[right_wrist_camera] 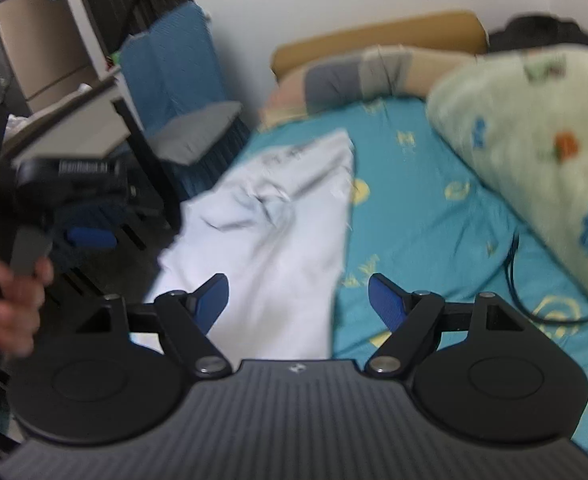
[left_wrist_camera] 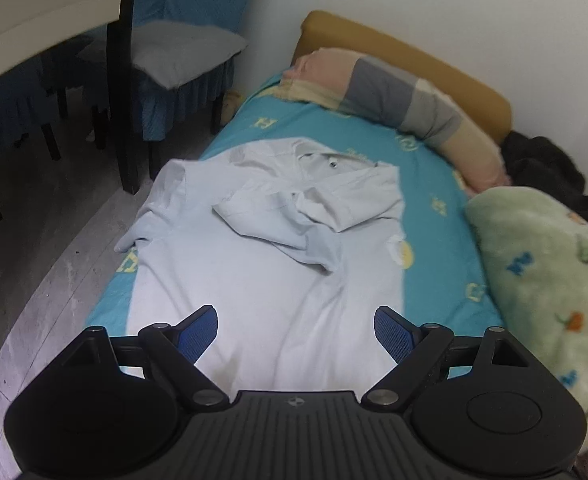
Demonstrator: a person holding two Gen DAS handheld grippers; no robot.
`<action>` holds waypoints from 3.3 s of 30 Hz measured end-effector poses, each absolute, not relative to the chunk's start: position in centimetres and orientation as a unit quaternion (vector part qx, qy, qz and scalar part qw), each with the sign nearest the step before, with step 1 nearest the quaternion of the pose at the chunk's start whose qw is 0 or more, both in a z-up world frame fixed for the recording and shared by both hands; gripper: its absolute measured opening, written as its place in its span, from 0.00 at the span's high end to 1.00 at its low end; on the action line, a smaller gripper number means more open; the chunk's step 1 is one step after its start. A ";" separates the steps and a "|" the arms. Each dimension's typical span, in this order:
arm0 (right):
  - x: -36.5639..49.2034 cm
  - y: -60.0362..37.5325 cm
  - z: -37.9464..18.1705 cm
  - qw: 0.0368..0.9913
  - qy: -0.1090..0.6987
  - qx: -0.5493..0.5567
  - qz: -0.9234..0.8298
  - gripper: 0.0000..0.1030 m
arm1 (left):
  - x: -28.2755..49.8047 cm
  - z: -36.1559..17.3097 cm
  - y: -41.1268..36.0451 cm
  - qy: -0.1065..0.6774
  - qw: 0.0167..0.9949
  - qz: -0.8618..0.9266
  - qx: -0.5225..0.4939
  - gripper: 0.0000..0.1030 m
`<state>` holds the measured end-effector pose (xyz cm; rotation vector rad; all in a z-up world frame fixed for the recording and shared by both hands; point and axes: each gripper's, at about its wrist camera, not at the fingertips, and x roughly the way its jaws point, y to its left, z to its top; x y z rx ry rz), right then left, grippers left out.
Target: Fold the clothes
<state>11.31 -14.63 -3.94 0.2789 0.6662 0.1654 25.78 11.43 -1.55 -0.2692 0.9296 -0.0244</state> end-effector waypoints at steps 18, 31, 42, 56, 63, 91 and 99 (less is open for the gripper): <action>18.1 -14.3 -12.4 0.959 0.264 0.060 0.085 0.24 | 35.5 -14.2 11.6 0.399 0.902 0.088 -0.139 0.17; 14.6 -15.1 -11.4 0.963 0.244 0.051 0.100 0.24 | 24.6 -3.2 10.6 0.390 0.911 0.095 -0.094 0.16; 11.2 -14.3 -10.5 0.951 0.257 0.046 0.168 0.26 | 10.6 5.1 5.3 0.304 0.951 -0.046 -0.029 0.00; 33.6 -6.1 -10.7 0.922 0.331 -0.011 0.200 0.38 | 12.5 2.4 10.3 0.251 0.955 -0.077 -0.136 0.00; 42.2 2.6 -13.7 0.899 0.335 -0.136 0.247 0.47 | 16.8 -0.2 13.8 0.255 0.955 0.006 -0.155 0.00; 41.9 7.5 -15.2 0.902 0.336 -0.153 0.225 0.68 | 18.3 -1.7 17.0 0.278 0.940 0.085 -0.178 0.01; 38.0 9.3 -11.6 0.889 0.306 -0.145 0.307 0.89 | 17.2 0.0 17.6 0.249 0.947 0.093 -0.180 0.03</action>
